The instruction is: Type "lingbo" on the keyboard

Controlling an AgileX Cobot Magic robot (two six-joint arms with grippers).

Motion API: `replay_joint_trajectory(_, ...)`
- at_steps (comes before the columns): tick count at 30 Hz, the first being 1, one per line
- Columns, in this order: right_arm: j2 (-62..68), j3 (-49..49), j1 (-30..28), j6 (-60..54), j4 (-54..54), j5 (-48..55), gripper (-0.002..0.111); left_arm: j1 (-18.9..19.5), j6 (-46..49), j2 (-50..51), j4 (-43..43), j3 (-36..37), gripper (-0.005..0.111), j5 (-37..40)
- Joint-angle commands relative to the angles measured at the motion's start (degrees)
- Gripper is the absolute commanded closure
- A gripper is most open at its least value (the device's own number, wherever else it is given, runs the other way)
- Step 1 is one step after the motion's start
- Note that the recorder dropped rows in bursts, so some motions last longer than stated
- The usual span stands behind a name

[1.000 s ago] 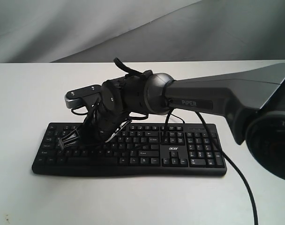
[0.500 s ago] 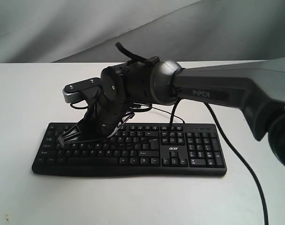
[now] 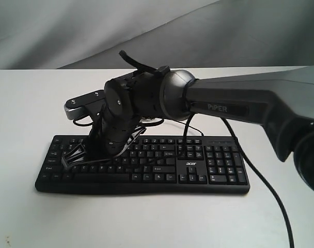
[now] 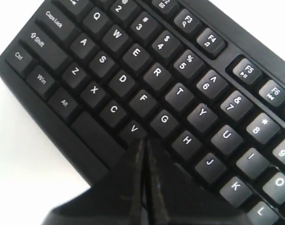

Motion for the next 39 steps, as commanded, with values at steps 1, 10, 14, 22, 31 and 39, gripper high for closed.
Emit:
replay_joint_trajectory(1, -0.54, 0.32, 0.15, 0.44, -0.92, -0.25, 0.108, 0.11, -0.23, -0.15, -0.46, 0.25, 0.106, -0.26)
replay_joint_trajectory(10, -4.87, 7.67, 0.05, 0.44, -0.92, -7.31, 0.108, 0.11, -0.23, -0.15, -0.46, 0.25, 0.106, -0.26)
replay_joint_trajectory(14, -4.87, 7.68, 0.05, 0.33, -0.56, -8.18, 0.108, 0.11, -0.23, -0.15, -0.46, 0.25, 0.106, -0.26)
replay_joint_trajectory(22, -3.16, 7.68, 0.05, -1.01, 2.60, -9.95, 0.108, 0.11, -0.23, -0.15, -0.46, 0.25, 0.106, -0.26)
replay_joint_trajectory(31, -2.81, 7.39, 0.05, -1.18, 2.72, -9.83, 0.108, 0.11, -0.23, -0.15, -0.46, 0.25, 0.106, -0.26)
replay_joint_trajectory(39, -1.46, 7.39, 0.05, -1.18, 3.04, -9.71, 0.108, 0.11, -0.23, -0.15, -0.46, 0.25, 0.106, -0.26)
